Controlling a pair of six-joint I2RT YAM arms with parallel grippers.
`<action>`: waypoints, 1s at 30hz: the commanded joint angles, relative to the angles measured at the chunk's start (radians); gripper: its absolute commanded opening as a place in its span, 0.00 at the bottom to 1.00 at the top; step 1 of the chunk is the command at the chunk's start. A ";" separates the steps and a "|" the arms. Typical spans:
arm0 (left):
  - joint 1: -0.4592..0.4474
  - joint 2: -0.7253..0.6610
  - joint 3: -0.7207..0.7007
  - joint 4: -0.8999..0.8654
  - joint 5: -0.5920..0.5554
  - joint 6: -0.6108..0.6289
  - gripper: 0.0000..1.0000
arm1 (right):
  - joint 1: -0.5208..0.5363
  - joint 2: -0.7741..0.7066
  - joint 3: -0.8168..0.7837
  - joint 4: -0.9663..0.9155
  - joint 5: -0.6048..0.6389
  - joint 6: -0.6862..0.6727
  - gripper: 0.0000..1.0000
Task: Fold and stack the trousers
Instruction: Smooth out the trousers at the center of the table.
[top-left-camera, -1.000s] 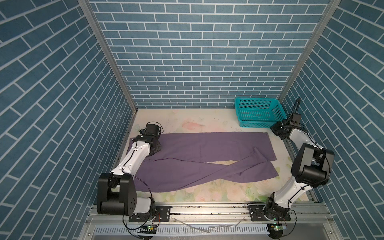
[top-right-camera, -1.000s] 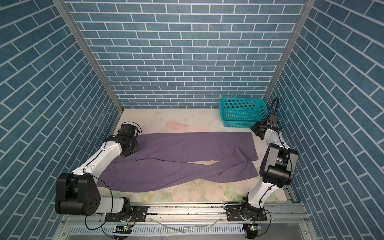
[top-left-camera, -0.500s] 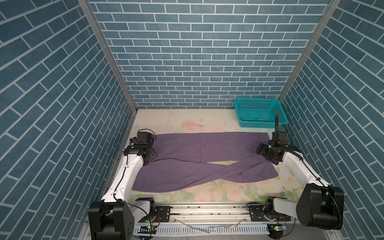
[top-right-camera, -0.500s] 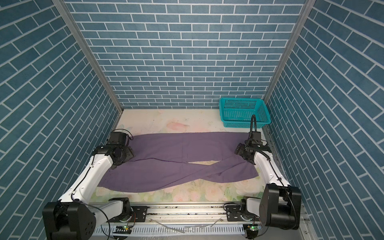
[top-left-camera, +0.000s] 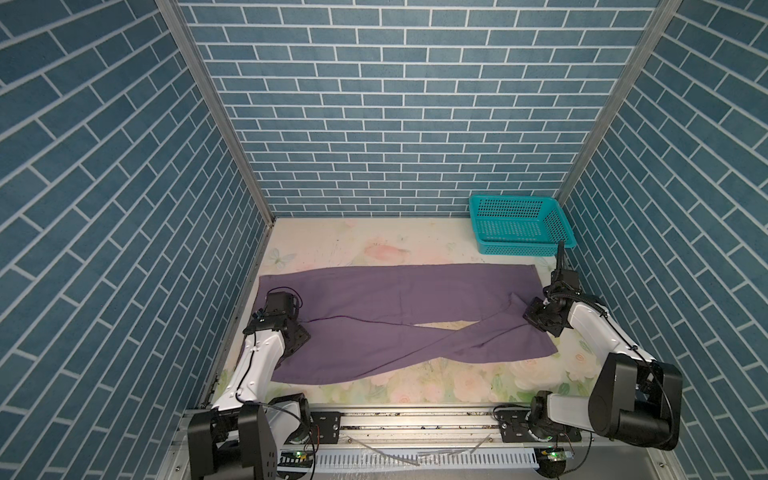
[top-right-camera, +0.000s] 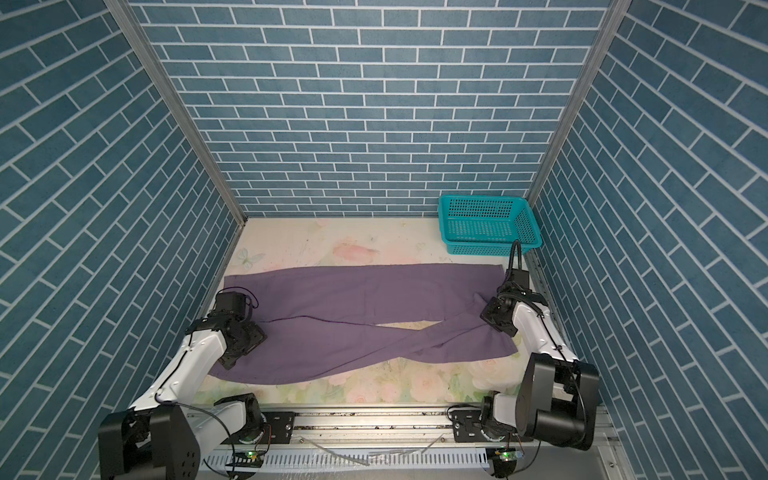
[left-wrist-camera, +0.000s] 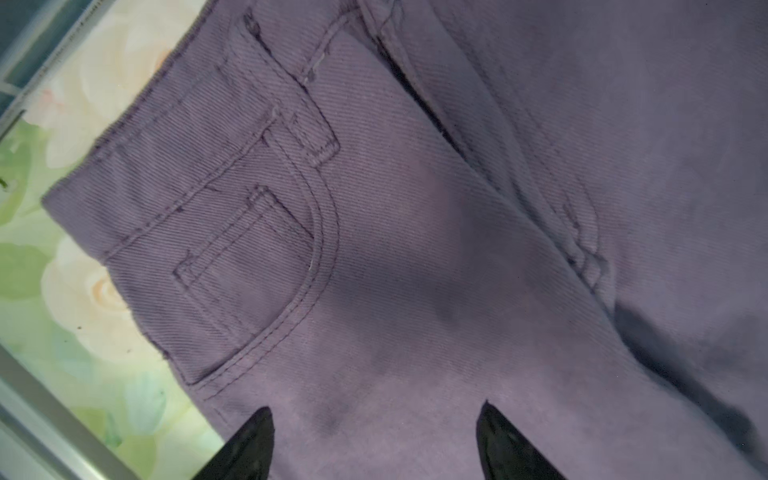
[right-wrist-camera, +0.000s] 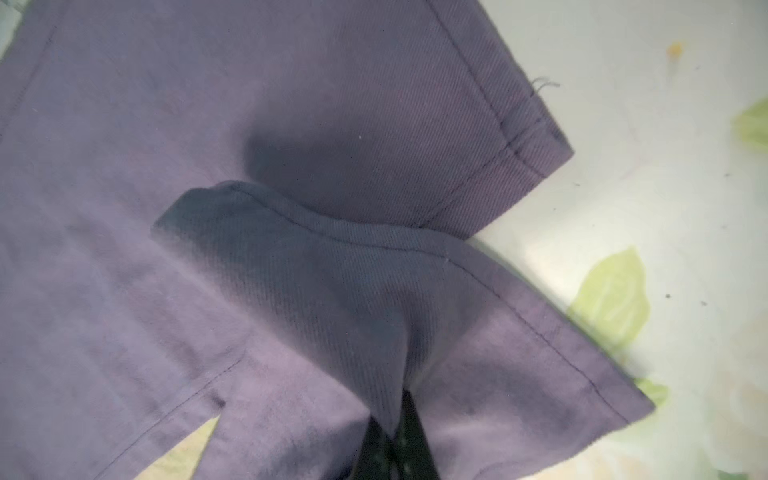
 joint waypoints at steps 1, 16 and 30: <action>0.004 0.039 -0.008 0.103 0.000 -0.025 0.78 | -0.036 -0.043 0.136 -0.108 0.002 -0.013 0.00; 0.006 0.096 -0.038 0.185 -0.032 0.005 0.76 | -0.058 0.029 0.417 -0.211 0.077 -0.024 0.54; 0.001 -0.125 0.011 0.034 0.038 -0.004 0.67 | -0.072 0.131 0.276 -0.119 -0.051 -0.037 0.08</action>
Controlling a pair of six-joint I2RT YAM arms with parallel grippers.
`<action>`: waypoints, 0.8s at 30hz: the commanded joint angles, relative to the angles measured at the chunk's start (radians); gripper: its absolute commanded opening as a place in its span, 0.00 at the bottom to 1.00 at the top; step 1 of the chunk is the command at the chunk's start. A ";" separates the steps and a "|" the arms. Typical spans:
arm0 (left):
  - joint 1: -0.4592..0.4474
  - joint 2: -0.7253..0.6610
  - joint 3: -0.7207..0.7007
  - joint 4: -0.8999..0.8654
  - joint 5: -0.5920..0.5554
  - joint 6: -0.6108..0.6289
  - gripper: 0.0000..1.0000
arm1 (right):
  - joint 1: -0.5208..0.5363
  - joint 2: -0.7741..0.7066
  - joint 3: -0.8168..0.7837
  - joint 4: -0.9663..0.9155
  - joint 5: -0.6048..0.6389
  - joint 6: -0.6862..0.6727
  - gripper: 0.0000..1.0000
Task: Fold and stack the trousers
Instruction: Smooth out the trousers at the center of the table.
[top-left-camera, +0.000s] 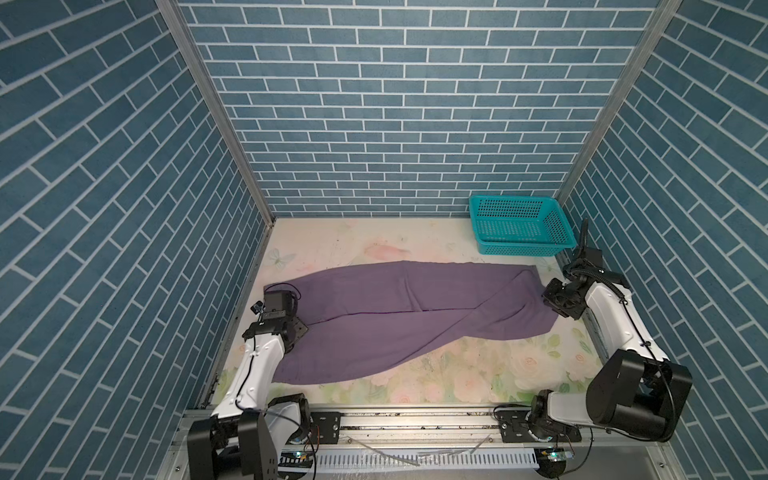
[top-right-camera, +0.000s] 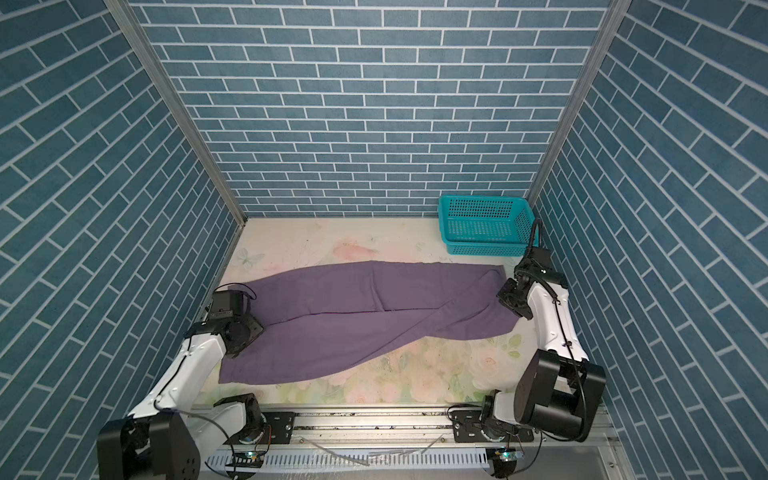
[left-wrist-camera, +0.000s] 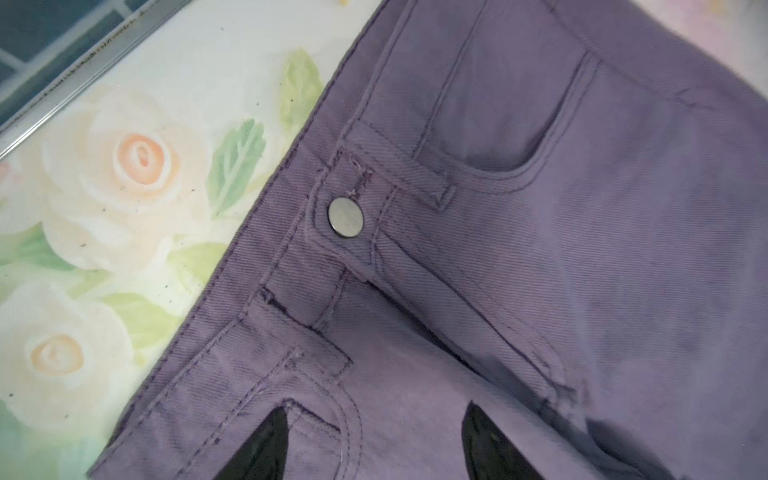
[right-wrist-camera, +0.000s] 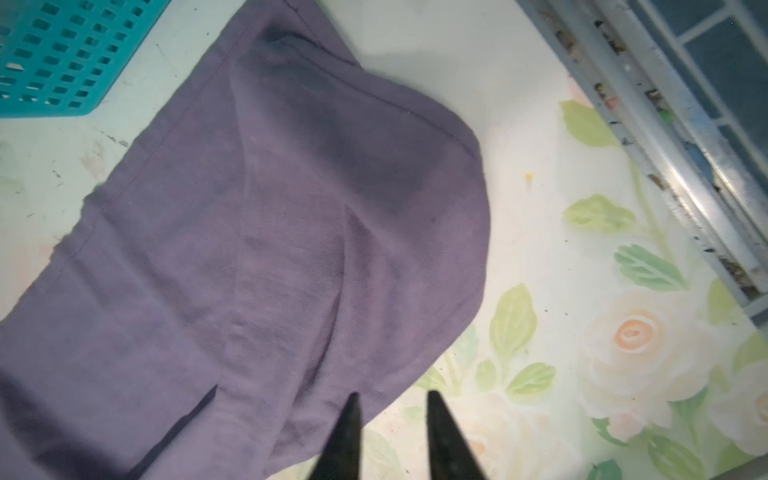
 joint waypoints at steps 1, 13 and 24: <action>0.001 -0.047 0.014 -0.072 0.017 -0.005 0.67 | -0.001 0.093 0.036 0.074 -0.091 0.003 0.06; 0.001 0.031 -0.001 -0.027 0.017 -0.004 0.71 | 0.094 0.474 0.387 0.080 0.007 -0.031 0.47; 0.001 0.051 -0.005 -0.003 -0.015 0.013 0.74 | 0.124 0.633 0.491 0.085 0.146 -0.013 0.54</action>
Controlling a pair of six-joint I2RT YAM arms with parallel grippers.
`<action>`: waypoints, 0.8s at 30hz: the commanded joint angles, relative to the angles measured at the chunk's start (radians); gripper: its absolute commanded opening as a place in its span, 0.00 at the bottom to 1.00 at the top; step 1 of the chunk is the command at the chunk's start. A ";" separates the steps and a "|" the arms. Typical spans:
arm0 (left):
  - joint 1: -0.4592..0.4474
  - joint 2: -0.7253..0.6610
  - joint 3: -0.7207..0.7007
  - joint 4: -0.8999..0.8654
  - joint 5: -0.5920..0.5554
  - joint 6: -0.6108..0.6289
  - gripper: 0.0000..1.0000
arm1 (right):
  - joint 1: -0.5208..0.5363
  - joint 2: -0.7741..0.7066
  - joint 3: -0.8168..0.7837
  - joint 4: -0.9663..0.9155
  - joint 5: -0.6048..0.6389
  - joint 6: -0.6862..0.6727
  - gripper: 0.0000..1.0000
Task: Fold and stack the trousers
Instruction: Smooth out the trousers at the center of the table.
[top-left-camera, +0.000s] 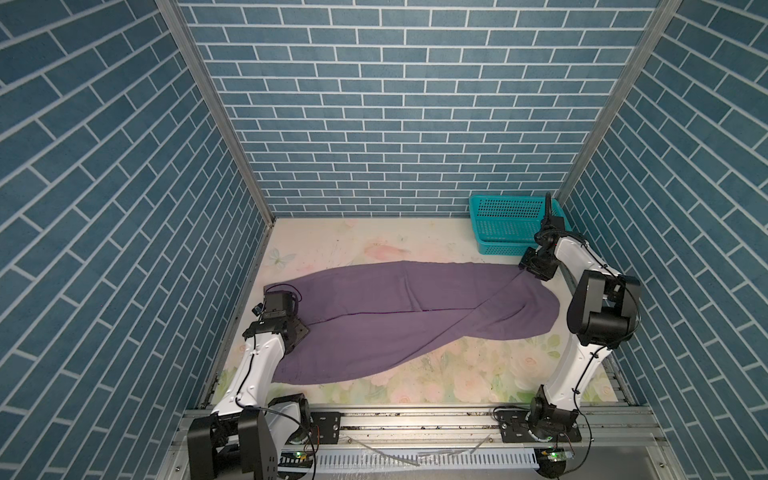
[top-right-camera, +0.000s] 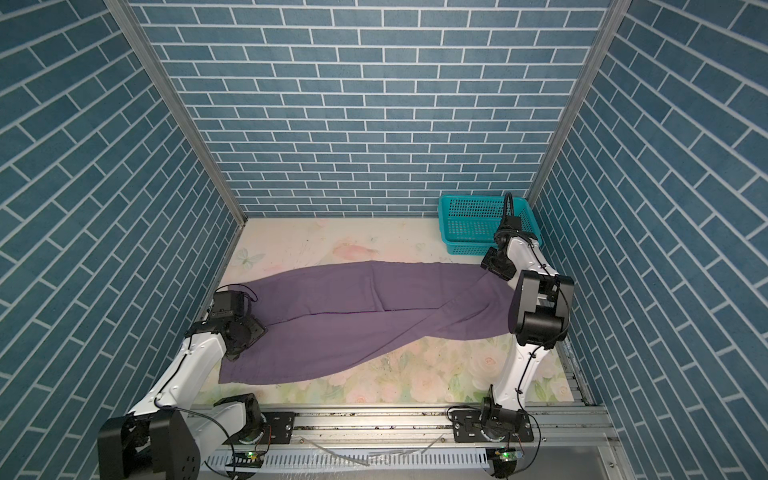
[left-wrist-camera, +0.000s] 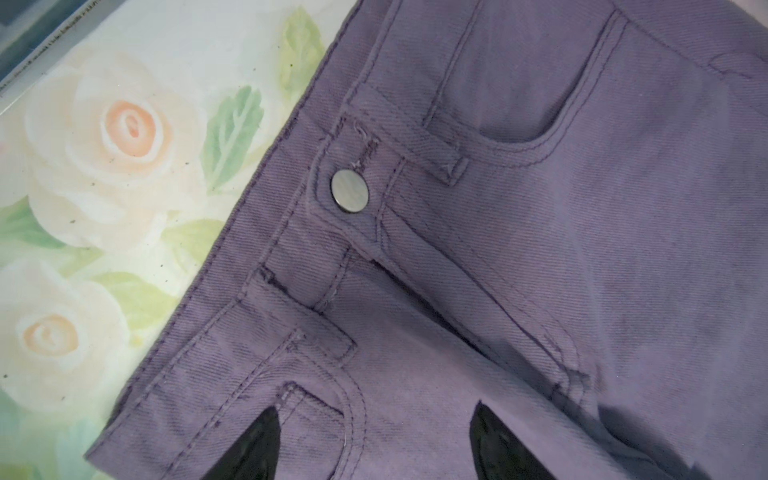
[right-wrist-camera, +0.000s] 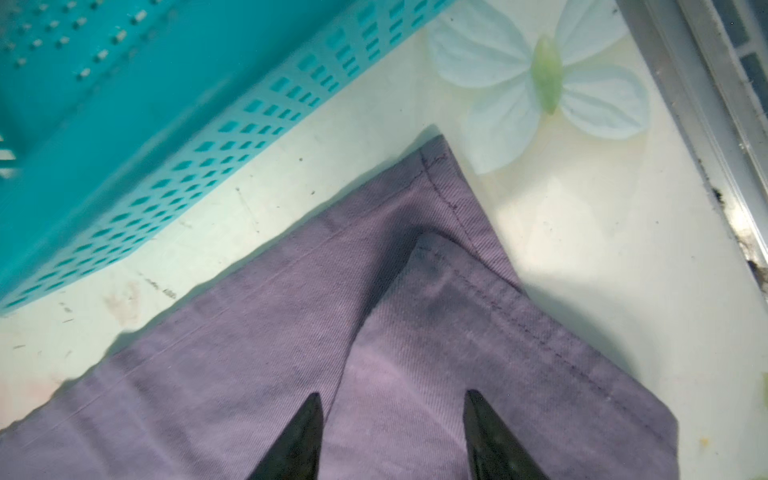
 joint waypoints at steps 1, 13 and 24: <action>0.002 0.011 -0.006 0.014 -0.024 0.017 0.74 | 0.005 0.035 0.016 0.000 0.058 0.011 0.53; 0.001 0.049 -0.027 0.053 -0.007 0.020 0.77 | 0.007 0.053 0.056 -0.012 0.050 -0.001 0.00; 0.007 0.008 -0.022 0.027 -0.006 0.023 0.78 | 0.023 -0.360 0.116 -0.095 0.053 -0.021 0.00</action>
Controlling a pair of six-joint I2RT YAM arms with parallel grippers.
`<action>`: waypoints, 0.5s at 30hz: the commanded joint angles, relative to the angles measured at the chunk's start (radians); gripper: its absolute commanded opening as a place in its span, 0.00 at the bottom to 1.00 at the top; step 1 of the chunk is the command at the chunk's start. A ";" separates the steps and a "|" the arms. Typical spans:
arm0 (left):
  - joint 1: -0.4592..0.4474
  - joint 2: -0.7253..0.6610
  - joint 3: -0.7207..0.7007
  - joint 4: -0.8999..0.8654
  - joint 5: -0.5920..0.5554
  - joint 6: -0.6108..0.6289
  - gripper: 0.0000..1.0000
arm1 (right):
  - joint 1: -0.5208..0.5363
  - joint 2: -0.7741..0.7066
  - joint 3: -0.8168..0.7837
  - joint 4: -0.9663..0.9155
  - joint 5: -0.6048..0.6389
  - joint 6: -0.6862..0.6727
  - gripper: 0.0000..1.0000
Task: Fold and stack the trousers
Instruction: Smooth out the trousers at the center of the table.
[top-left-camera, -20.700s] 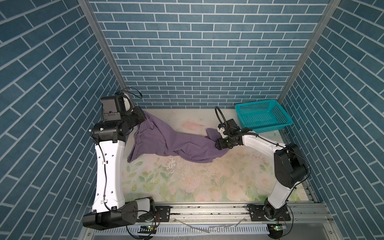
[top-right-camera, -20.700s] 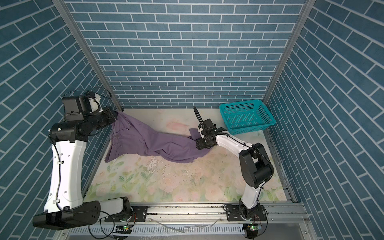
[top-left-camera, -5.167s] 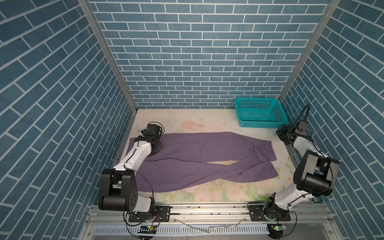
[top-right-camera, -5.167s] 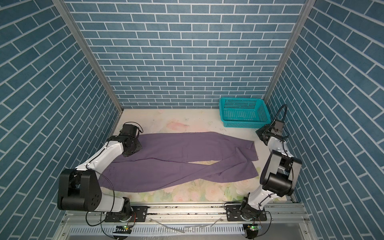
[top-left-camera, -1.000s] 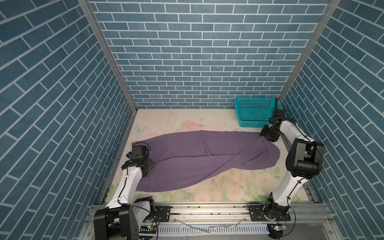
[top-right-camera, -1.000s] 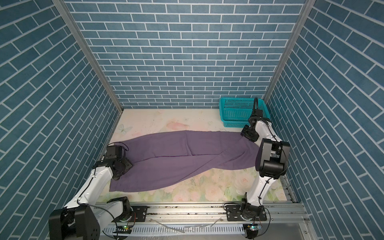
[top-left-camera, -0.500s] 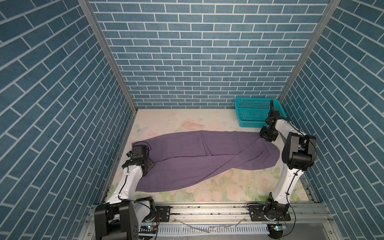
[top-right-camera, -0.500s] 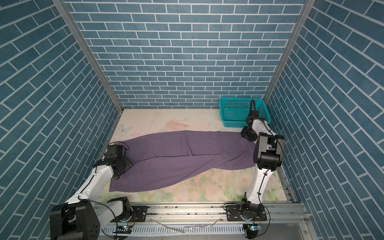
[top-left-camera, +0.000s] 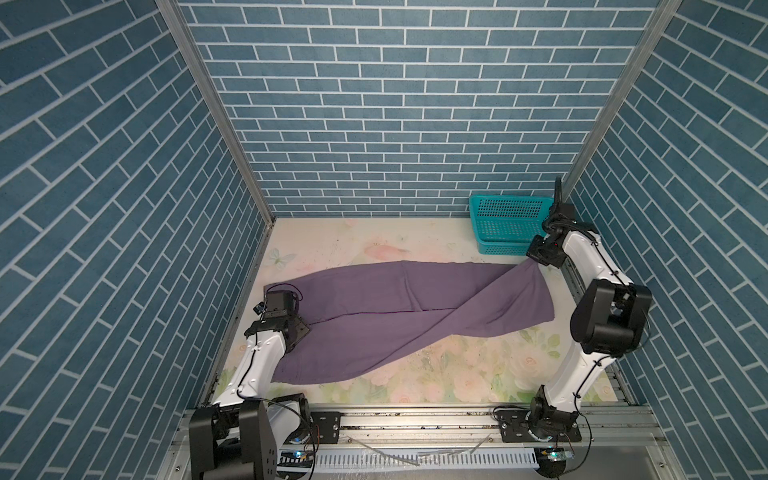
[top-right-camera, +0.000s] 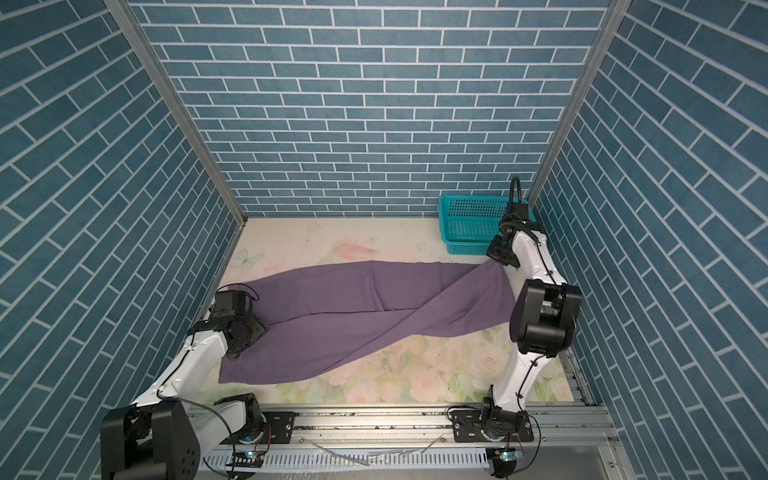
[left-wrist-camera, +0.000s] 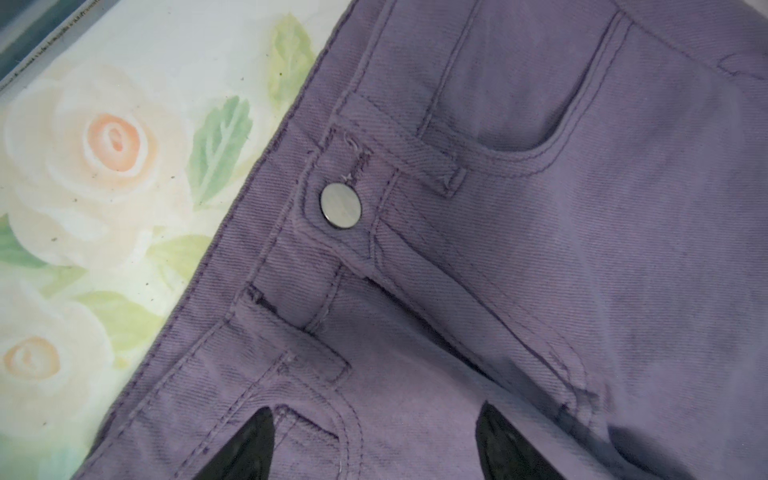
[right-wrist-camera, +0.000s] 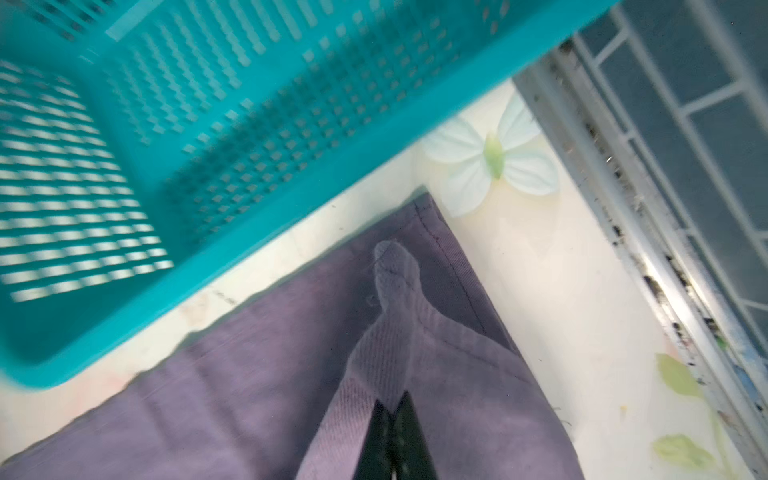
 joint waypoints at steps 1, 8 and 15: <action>0.008 -0.021 -0.007 -0.024 -0.001 0.009 0.78 | 0.009 -0.223 -0.012 -0.015 0.021 -0.004 0.00; 0.057 -0.017 -0.019 -0.023 0.031 0.030 0.78 | 0.002 -0.804 -0.665 0.112 0.196 0.176 0.00; 0.102 0.006 -0.008 -0.029 0.082 0.034 0.78 | -0.147 -1.197 -1.104 0.032 0.243 0.416 0.29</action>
